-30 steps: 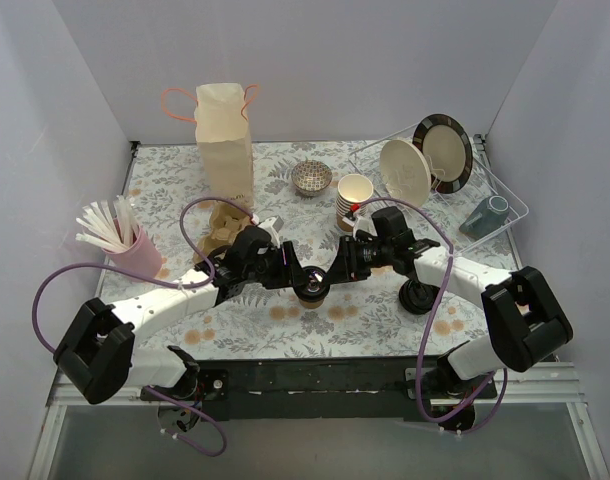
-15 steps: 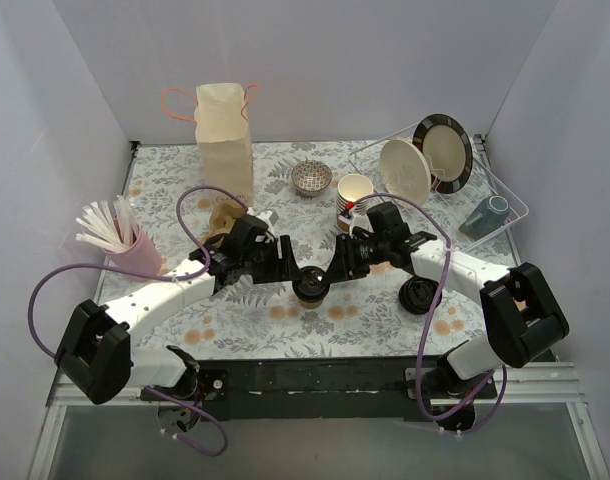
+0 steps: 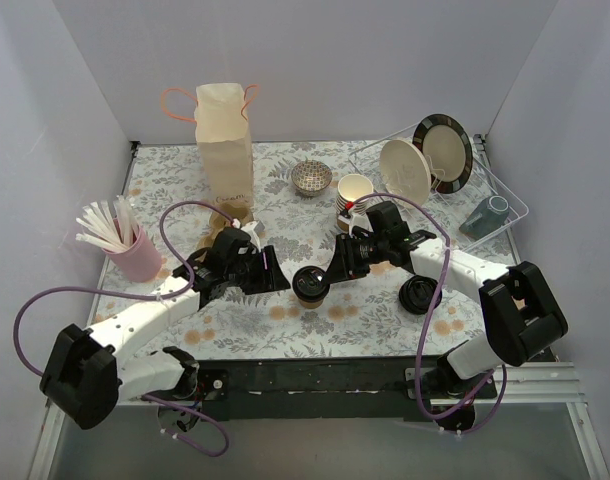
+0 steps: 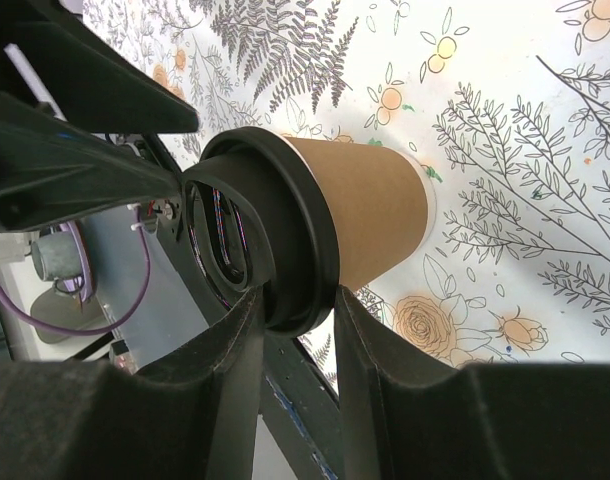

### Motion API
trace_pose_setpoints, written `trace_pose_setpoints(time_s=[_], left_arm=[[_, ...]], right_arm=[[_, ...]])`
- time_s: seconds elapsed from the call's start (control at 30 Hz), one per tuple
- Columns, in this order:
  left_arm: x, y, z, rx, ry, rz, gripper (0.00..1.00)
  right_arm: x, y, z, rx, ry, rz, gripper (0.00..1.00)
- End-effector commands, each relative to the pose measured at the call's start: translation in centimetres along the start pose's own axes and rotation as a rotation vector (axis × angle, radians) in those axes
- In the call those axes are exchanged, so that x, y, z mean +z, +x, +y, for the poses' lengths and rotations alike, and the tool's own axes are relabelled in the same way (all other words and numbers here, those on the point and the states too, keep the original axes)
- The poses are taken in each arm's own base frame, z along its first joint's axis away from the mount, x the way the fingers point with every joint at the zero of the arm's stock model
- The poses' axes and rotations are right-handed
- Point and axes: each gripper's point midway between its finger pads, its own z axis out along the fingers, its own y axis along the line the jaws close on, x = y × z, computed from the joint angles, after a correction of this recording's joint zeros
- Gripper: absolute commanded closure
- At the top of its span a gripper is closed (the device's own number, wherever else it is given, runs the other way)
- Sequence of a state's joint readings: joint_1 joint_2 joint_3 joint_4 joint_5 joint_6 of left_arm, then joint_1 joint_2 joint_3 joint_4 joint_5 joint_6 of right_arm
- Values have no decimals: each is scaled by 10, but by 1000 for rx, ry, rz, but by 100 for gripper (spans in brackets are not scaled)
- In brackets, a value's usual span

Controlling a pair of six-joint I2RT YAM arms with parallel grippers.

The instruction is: Pack the takeout coffee

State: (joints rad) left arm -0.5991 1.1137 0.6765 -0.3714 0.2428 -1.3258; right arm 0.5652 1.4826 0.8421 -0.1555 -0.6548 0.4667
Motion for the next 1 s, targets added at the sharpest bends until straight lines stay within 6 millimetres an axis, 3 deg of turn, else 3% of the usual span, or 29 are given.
trace_pose_setpoints(time_s=[0.0, 0.33, 0.7, 0.8, 0.97], left_arm=[[6, 0, -12, 8, 81, 7, 52], [11, -2, -11, 13, 80, 2, 52], [28, 1, 9, -1, 2, 12, 55], [33, 8, 20, -33, -46, 36, 57], [37, 39, 61, -107, -222, 136, 59]], right_arm=[[6, 21, -44, 20, 170, 60, 72], [6, 24, -44, 24, 163, 67, 72], [7, 27, -45, 24, 160, 81, 73], [8, 33, -50, 34, 166, 91, 73], [9, 42, -57, 46, 179, 103, 73]])
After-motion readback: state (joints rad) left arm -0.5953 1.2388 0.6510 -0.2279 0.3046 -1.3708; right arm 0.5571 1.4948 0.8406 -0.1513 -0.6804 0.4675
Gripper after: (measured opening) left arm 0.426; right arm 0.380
